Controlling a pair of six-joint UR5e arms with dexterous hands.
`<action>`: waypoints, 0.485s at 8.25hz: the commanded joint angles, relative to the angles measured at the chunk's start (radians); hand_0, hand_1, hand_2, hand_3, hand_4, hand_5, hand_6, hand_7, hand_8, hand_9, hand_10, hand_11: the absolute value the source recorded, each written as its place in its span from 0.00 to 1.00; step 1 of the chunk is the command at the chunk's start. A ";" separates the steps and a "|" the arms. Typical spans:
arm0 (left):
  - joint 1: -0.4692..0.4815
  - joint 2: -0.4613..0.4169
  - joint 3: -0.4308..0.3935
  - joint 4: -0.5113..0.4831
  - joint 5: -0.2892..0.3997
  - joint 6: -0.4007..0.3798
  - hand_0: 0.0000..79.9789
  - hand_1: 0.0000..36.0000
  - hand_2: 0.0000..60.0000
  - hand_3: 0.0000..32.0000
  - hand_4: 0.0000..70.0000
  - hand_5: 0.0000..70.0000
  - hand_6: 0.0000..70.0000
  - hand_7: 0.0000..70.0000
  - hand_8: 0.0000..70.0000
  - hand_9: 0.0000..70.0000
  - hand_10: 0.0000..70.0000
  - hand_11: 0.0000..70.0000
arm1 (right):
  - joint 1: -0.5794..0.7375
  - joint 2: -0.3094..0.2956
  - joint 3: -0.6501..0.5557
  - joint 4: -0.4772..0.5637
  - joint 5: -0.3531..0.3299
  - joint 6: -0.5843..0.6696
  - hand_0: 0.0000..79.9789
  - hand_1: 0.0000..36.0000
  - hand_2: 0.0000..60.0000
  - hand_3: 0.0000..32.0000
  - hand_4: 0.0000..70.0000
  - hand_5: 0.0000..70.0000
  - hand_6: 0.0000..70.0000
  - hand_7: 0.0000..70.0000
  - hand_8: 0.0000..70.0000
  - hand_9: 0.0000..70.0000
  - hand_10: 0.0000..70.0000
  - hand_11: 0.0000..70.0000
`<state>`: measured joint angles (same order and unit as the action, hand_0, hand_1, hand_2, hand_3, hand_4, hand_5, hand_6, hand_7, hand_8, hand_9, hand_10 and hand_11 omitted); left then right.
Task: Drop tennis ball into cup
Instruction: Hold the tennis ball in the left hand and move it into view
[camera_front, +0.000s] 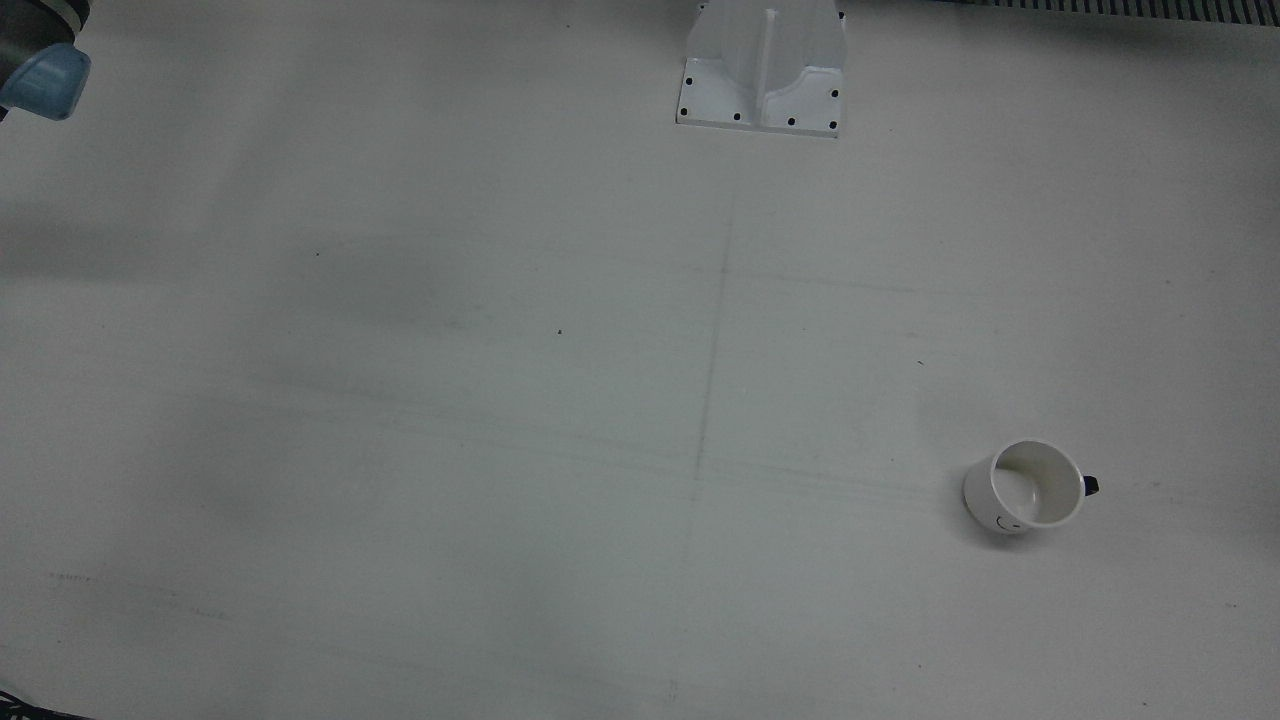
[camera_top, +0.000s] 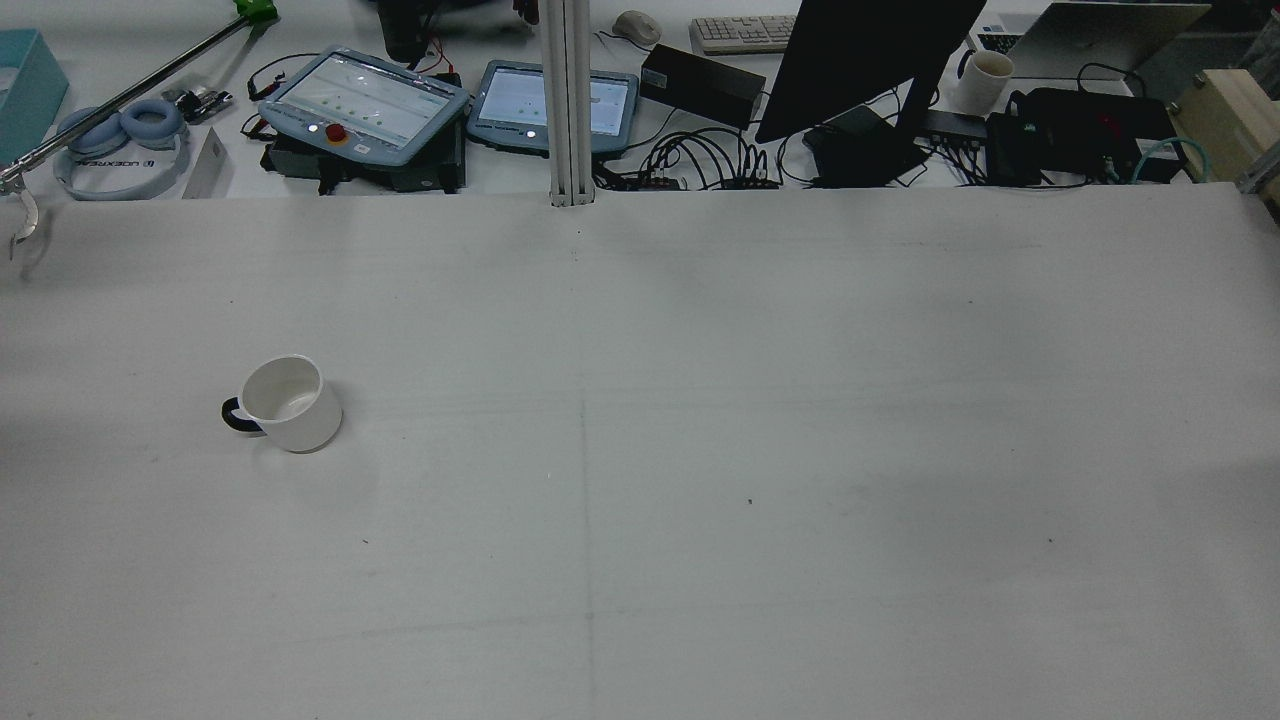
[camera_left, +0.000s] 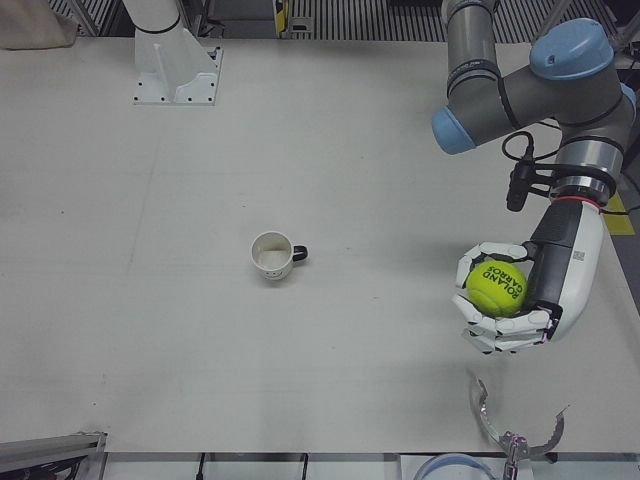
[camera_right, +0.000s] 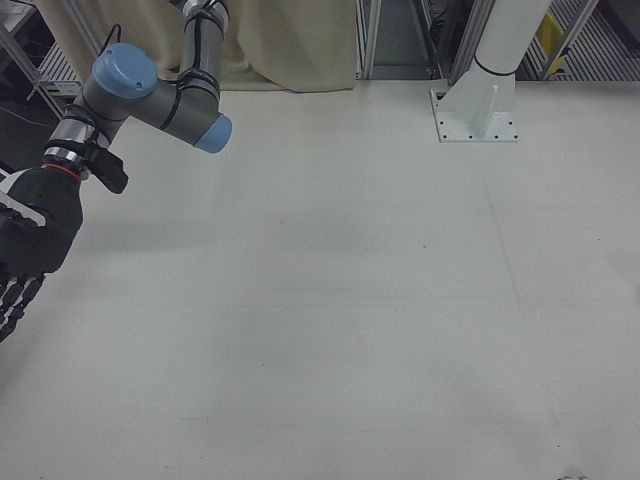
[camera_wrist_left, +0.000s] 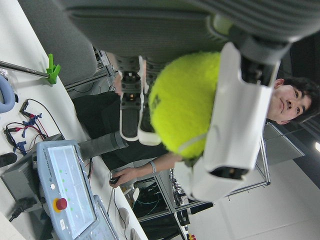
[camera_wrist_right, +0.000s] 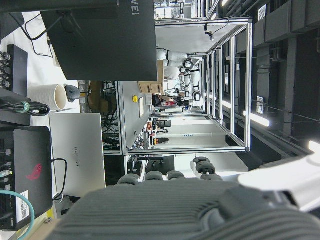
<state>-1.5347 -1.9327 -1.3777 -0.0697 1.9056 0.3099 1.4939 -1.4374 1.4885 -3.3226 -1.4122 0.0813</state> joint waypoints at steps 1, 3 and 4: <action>0.005 0.009 -0.064 0.011 0.009 -0.015 1.00 1.00 1.00 0.00 0.85 0.46 1.00 1.00 0.86 1.00 0.36 0.58 | 0.002 0.000 0.006 0.000 -0.001 0.000 0.00 0.00 0.00 0.00 0.00 0.00 0.00 0.00 0.00 0.00 0.00 0.00; 0.107 0.014 -0.238 0.092 0.012 -0.026 1.00 1.00 1.00 0.00 0.86 0.47 1.00 1.00 0.86 1.00 0.35 0.56 | 0.002 0.000 0.004 0.000 -0.001 0.000 0.00 0.00 0.00 0.00 0.00 0.00 0.00 0.00 0.00 0.00 0.00 0.00; 0.207 0.014 -0.291 0.122 0.012 -0.029 1.00 1.00 1.00 0.00 0.87 0.44 1.00 1.00 0.87 1.00 0.35 0.56 | 0.002 0.000 0.003 0.000 -0.001 0.000 0.00 0.00 0.00 0.00 0.00 0.00 0.00 0.00 0.00 0.00 0.00 0.00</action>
<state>-1.4806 -1.9217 -1.5246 -0.0212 1.9160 0.2917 1.4954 -1.4373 1.4928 -3.3226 -1.4128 0.0813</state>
